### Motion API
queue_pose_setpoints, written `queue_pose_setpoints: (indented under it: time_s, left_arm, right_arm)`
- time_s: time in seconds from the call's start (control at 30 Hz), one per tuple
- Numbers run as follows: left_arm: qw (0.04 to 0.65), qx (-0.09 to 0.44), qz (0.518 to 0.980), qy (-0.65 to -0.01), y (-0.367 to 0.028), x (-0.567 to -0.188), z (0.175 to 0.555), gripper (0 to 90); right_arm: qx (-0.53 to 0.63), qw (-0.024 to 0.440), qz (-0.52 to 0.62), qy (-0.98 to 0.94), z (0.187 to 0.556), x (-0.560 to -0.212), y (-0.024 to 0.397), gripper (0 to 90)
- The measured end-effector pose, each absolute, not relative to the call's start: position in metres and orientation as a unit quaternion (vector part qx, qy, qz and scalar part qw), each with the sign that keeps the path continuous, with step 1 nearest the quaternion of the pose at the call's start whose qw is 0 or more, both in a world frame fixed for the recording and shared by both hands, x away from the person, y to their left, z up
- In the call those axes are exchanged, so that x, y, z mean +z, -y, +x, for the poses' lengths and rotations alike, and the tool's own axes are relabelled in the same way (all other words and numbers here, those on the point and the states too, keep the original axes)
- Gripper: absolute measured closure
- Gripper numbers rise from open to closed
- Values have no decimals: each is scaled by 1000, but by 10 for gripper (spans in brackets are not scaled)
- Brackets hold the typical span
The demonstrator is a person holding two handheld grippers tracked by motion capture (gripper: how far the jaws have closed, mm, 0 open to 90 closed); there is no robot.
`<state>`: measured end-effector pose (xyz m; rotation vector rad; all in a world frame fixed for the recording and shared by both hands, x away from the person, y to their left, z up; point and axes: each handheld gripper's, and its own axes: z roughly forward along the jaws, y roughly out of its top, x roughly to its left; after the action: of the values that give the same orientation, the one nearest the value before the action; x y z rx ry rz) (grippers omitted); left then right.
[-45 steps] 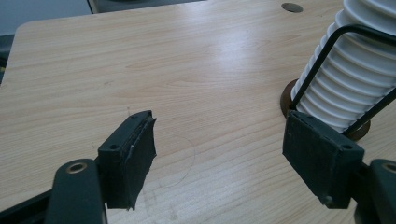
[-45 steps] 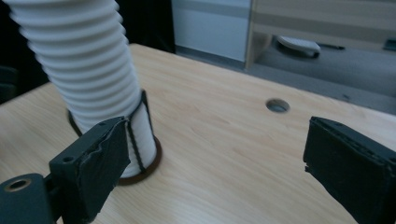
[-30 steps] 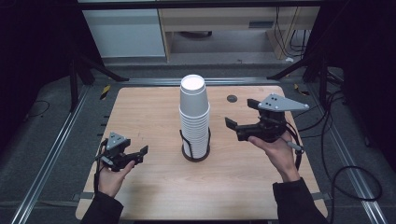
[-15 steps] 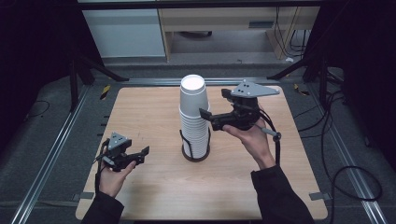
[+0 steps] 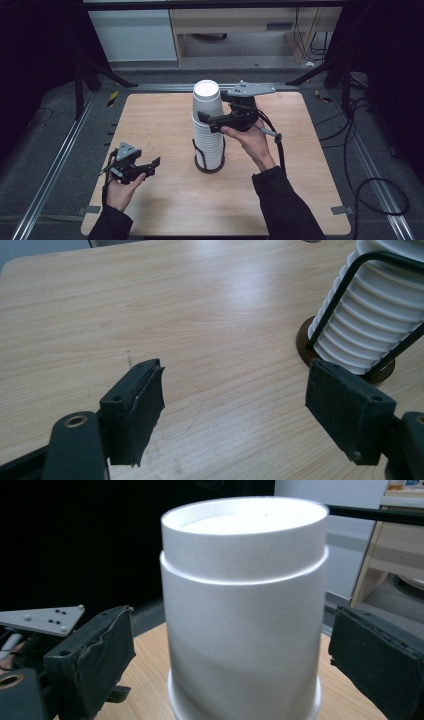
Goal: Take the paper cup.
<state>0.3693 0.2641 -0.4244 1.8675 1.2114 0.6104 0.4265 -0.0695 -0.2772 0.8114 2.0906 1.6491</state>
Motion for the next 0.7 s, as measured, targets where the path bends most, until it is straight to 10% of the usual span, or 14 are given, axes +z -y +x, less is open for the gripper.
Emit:
queue_pose_setpoints:
  time_s: [0.7]
  left_arm:
    - [403,241,739,-482,-264,-425,369,222]
  right_arm:
    - [568,195,300,-741,442,-292,51,140]
